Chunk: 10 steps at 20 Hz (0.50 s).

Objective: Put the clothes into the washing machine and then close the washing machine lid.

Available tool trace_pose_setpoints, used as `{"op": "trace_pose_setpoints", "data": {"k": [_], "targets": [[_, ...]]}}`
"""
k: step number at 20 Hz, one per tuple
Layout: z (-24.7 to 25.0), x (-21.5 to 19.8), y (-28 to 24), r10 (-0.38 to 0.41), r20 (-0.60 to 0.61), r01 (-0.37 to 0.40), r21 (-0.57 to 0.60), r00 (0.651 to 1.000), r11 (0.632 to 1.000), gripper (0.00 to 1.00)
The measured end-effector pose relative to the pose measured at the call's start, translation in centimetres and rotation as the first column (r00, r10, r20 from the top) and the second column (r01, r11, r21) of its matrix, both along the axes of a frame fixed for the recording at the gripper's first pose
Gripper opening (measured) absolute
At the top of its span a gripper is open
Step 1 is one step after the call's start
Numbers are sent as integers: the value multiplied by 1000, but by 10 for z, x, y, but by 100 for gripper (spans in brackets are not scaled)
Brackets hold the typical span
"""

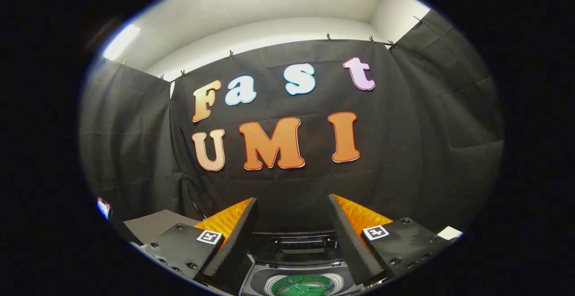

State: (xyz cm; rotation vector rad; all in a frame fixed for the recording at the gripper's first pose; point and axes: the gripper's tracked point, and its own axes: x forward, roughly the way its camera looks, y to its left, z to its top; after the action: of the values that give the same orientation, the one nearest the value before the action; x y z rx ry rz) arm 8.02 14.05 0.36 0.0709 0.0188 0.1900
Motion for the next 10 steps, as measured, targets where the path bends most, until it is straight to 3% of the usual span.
{"op": "trace_pose_setpoints", "data": {"k": [10], "targets": [[-11, 5, 2, 0, -29, 0, 24, 1000, 1000, 98]]}}
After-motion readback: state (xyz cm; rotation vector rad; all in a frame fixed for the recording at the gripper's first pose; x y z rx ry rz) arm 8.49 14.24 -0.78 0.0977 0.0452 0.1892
